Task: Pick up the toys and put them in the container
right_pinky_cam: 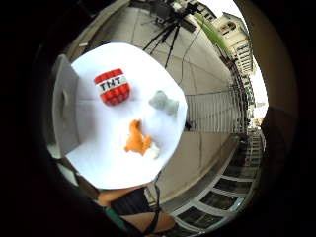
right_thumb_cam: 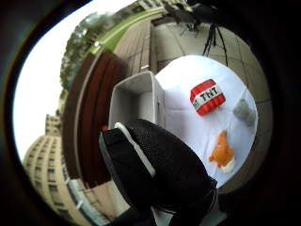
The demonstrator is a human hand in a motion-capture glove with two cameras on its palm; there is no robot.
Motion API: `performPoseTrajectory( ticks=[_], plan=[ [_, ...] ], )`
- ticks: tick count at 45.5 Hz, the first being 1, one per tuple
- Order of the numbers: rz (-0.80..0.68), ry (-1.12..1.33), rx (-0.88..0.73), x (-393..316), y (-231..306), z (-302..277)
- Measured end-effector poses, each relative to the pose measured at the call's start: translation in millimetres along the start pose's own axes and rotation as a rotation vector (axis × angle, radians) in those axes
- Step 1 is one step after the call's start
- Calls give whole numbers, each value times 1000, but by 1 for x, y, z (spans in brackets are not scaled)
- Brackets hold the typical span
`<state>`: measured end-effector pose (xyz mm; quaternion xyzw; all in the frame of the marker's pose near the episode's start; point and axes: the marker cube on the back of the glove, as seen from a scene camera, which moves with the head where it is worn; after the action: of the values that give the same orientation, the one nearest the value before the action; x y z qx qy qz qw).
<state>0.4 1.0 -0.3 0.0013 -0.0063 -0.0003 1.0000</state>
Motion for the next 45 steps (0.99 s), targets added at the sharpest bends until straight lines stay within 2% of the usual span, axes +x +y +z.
performPoseTrajectory(
  ticks=[22,40,45],
  plan=[
    [22,33,20,34,23,7],
    [53,98,-59,118,81,101],
    [177,89,-59,130,103,134]
  ],
)
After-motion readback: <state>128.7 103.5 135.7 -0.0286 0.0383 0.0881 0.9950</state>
